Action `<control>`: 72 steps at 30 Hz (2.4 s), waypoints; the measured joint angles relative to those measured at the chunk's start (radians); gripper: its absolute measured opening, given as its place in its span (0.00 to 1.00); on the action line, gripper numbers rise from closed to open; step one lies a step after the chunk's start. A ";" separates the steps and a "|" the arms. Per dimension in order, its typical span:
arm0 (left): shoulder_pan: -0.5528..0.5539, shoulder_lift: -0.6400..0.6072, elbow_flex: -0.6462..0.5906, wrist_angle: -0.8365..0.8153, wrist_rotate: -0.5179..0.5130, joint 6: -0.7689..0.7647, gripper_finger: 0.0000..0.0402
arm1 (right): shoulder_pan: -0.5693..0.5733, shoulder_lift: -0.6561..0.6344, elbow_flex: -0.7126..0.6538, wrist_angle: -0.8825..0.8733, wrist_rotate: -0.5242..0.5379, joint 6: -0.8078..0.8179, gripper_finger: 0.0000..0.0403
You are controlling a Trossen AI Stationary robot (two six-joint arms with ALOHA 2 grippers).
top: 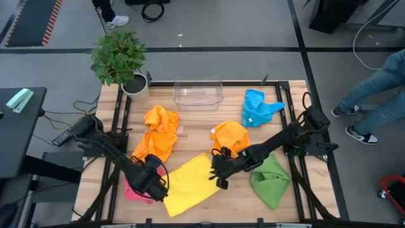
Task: Fold microfiber towels
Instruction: Fold the yellow microfiber cloth
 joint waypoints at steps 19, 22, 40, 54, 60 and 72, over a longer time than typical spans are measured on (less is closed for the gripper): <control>0.411 -0.019 0.028 0.510 -0.159 0.631 0.59 | 0.203 -0.028 -0.001 -0.228 0.055 0.948 0.29; 0.506 -0.019 0.003 0.626 -0.067 0.750 0.64 | 0.212 -0.028 -0.001 -0.228 0.084 1.000 0.33; 0.568 0.136 -0.020 0.977 0.206 1.695 0.71 | 0.270 -0.028 -0.001 -0.173 0.135 1.135 0.45; 0.688 0.257 -0.020 0.998 0.331 1.628 0.71 | 0.342 -0.028 -0.001 -0.167 0.244 1.224 0.45; 0.676 0.290 -0.019 1.035 0.338 1.604 0.64 | 0.341 -0.028 0.000 -0.188 0.245 1.213 0.45; 0.666 0.290 -0.020 1.015 0.335 1.606 0.28 | 0.341 -0.028 0.000 -0.219 0.245 1.209 0.45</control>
